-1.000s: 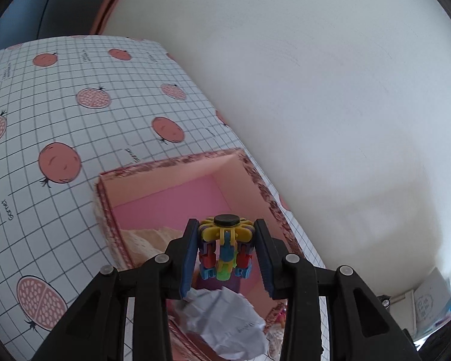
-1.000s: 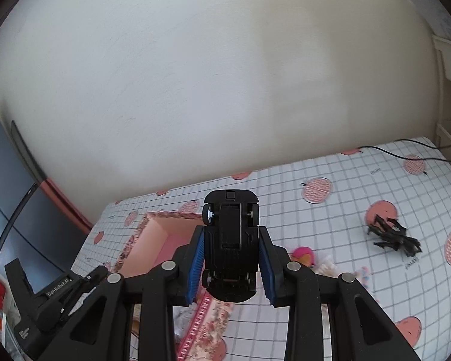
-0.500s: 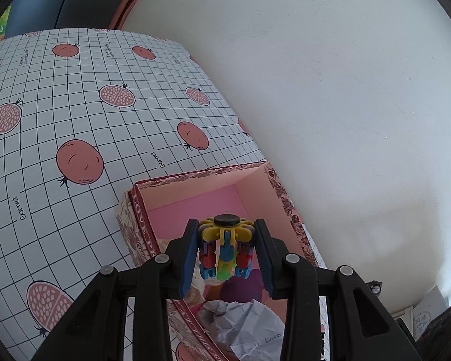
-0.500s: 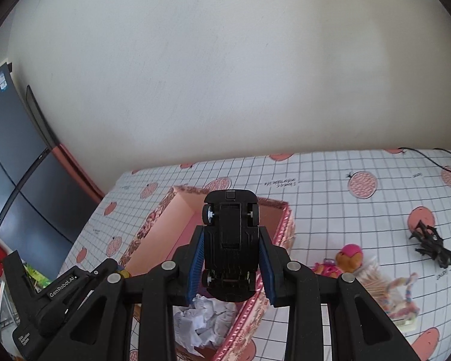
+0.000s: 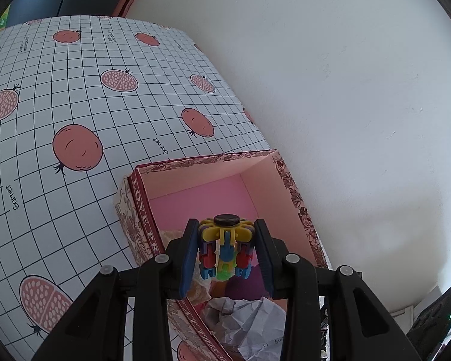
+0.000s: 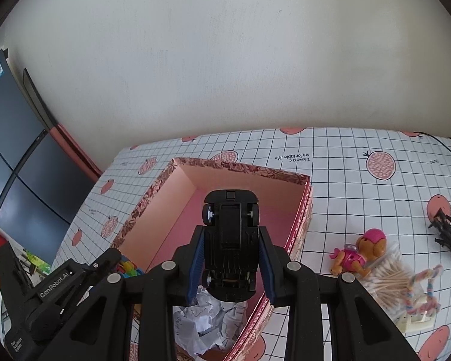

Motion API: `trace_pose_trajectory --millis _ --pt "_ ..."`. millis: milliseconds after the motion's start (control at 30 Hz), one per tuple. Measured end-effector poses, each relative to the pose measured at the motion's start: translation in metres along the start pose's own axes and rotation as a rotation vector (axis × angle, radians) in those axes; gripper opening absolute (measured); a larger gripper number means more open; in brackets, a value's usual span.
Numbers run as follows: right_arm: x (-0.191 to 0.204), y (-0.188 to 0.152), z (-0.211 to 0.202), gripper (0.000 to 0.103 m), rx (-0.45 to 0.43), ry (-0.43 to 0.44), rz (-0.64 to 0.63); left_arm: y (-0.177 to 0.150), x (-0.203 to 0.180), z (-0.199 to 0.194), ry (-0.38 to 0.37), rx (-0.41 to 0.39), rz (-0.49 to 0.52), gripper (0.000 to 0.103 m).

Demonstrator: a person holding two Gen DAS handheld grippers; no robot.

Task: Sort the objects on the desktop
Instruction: 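Open both grippers to drop the block toy and car into the box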

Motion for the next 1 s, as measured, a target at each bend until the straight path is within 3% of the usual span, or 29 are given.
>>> trace_pose_trajectory --millis 333,400,467,500,833,867,900,967,1000 --pt "0.007 0.003 0.005 0.037 0.0 0.01 -0.038 -0.002 -0.004 0.0 0.006 0.008 0.029 0.038" --pt "0.007 0.003 0.004 0.038 -0.001 0.005 -0.045 -0.002 -0.005 0.0 0.01 0.009 0.038 0.04" --pt "0.006 0.002 0.004 0.039 0.002 0.0 -0.044 -0.002 -0.007 0.0 0.01 0.009 0.045 0.053" --pt "0.005 0.001 0.004 0.039 0.003 -0.001 -0.043 -0.002 -0.008 0.0 0.01 0.008 0.05 0.054" --pt "-0.003 -0.004 0.004 0.039 0.021 -0.025 -0.029 -0.005 -0.017 0.001 0.024 0.011 0.112 0.055" --pt "-0.004 -0.004 0.005 0.043 0.024 -0.027 -0.028 -0.006 -0.018 0.001 0.027 0.012 0.121 0.057" --pt "-0.005 -0.005 0.005 0.055 0.027 -0.029 -0.026 -0.006 -0.018 0.001 0.03 0.011 0.131 0.058" --pt "-0.006 -0.005 0.005 0.068 0.021 -0.035 -0.026 -0.006 -0.019 0.0 0.035 0.007 0.146 0.058" --pt "-0.006 -0.004 0.004 0.068 0.017 -0.038 -0.027 -0.006 -0.02 0.0 0.036 0.006 0.152 0.059"
Point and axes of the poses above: each gripper's, at about its wrist camera, not at the fingertips, and z roughly the way its jaws point, x to its left, y to its top, the point moved 9 cm from there along z, roughly the way its jaws point, and after that the axes turned 10 degrees about -x, right-handed, at the moved point
